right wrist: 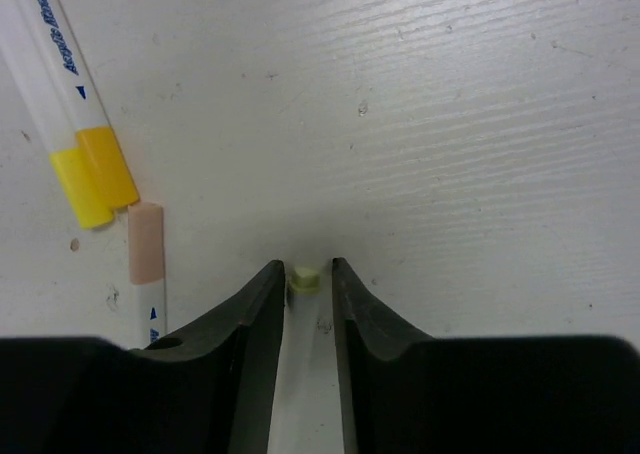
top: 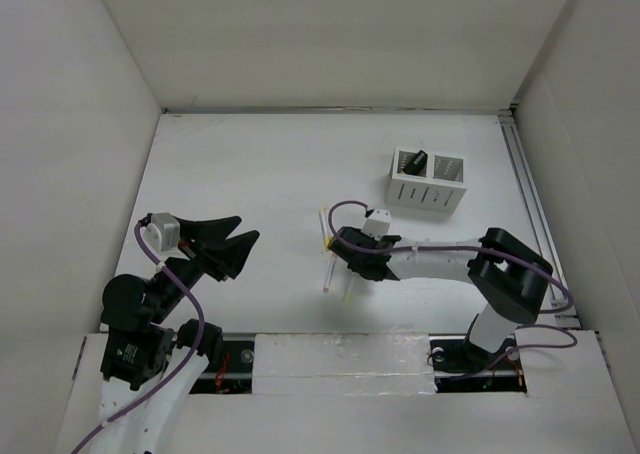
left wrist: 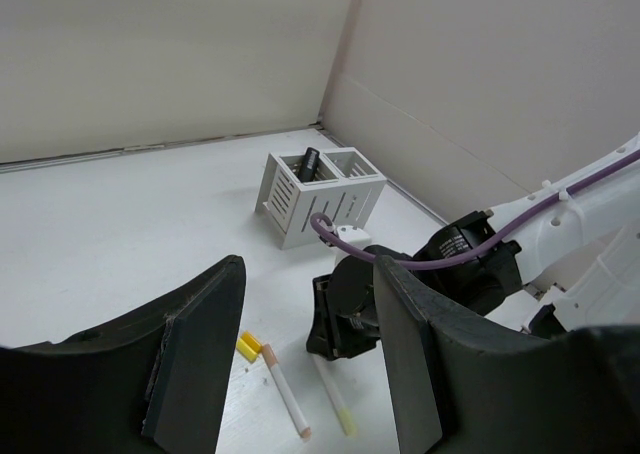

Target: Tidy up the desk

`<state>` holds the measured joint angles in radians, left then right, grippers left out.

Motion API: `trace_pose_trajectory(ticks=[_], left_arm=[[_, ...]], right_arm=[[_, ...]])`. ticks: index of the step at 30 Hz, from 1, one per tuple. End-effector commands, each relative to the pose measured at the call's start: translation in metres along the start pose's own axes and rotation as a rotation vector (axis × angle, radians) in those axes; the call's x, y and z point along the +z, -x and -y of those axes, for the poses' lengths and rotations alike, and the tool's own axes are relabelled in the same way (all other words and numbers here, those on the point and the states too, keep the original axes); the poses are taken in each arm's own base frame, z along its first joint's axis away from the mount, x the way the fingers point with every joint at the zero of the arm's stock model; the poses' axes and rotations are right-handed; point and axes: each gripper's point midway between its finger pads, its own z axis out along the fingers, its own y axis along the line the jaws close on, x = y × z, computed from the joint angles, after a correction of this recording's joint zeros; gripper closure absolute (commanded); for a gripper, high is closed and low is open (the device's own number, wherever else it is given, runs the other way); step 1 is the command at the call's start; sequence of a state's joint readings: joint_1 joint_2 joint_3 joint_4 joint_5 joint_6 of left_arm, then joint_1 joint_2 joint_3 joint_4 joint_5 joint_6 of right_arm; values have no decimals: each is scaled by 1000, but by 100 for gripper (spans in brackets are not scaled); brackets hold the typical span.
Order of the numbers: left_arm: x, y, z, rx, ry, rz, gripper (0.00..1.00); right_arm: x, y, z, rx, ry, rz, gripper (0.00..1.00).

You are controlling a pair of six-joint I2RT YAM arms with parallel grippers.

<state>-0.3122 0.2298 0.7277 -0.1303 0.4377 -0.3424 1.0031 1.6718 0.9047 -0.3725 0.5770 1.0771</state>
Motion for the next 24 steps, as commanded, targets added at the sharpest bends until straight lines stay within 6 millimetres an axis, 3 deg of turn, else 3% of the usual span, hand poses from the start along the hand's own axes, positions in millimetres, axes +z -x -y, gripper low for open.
trace_pose_trajectory(ticks=[1,2,8,11,19,24], left_arm=[[3,8,3,17,-24,35,50],[3,7,4,17,-26,32,50],[3,7,4,17,-26,32,50],[3,8,4,18,-27,35,50],[3,7,4,17,-28,33,50],[3,8,4,18,-27,35,50]], right_arm=[[6,-19,17,-17,-57,-41,70],[5,-18,17,-12,-54,-35,76],[2,-16,17,-7,-47,-30,87],[1,-14,11,5,-25,-30,100],[-13,9,8,72,10,46,100],[-35,36,12,143,42,130,100]])
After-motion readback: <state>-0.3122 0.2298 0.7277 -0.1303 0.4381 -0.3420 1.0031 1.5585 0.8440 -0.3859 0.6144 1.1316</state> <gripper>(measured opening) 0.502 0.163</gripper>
